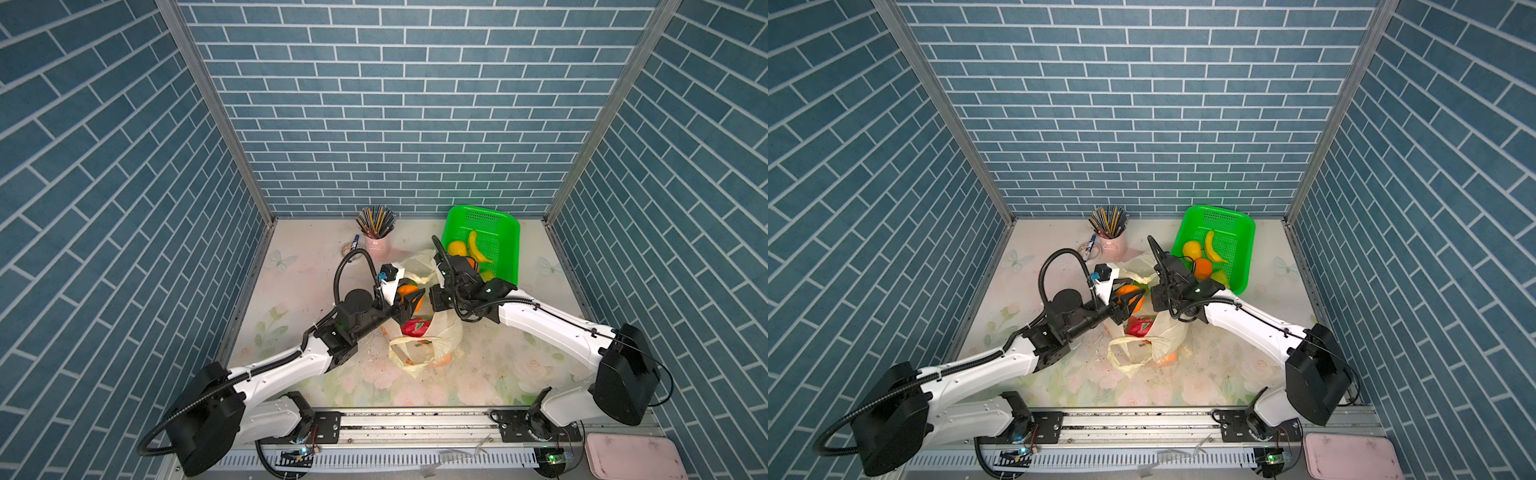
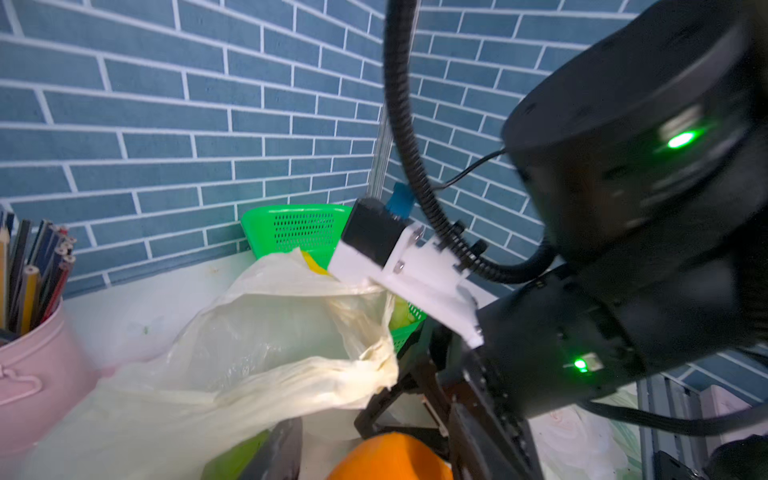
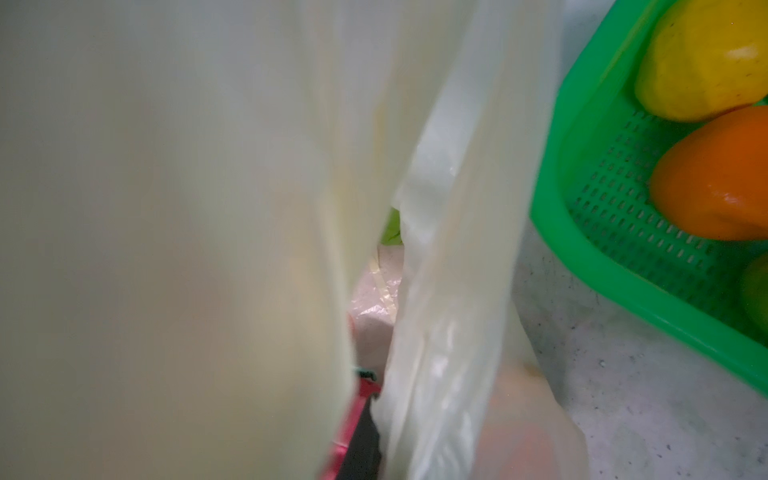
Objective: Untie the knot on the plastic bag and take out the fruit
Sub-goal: 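Lift the tangerine with the left gripper toward the approaching right gripper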
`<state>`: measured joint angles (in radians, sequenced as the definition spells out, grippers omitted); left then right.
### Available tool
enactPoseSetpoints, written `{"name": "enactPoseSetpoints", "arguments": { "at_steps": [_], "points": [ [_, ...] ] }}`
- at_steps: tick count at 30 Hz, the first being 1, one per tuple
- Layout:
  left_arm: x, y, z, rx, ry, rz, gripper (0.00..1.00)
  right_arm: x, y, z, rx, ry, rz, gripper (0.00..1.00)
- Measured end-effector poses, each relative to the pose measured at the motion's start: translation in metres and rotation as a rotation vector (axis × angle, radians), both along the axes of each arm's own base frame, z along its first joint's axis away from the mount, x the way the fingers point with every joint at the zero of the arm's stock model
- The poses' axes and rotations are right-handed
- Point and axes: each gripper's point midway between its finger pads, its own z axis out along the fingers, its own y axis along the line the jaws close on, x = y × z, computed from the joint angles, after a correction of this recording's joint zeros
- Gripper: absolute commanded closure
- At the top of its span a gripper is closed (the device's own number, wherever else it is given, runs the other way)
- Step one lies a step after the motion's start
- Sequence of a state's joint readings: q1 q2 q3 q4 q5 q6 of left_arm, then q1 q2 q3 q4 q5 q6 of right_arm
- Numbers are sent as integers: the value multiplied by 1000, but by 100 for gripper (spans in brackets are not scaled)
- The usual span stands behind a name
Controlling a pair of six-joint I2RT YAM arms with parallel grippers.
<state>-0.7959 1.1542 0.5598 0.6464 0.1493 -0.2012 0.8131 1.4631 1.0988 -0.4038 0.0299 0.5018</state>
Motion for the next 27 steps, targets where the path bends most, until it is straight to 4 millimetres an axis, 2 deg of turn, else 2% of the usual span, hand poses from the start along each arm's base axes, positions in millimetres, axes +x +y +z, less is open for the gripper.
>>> {"name": "enactPoseSetpoints", "arguments": {
  "at_steps": [4,5,8,10,13,16,23,27],
  "points": [
    [-14,4,23,-35,-100,-42,53,-9,-1,-5,15,31,15,80],
    [-18,5,29,-44,-128,-55,53,-13,-4,-6,20,39,11,76],
    [-28,7,47,-67,-203,-82,53,-24,-13,0,43,50,3,47],
    [-35,9,60,-79,-259,-100,53,-30,-17,11,72,42,-1,37],
    [-43,12,73,-81,-333,-116,53,-38,-25,35,136,13,-13,29],
    [-47,11,75,-55,-383,-130,53,-49,-35,61,208,-22,-18,23],
    [-56,2,84,21,-494,-182,53,-76,-66,132,407,-126,-37,16],
    [-62,-10,94,68,-568,-222,53,-87,-65,169,504,-149,2,13]
  ]
}}
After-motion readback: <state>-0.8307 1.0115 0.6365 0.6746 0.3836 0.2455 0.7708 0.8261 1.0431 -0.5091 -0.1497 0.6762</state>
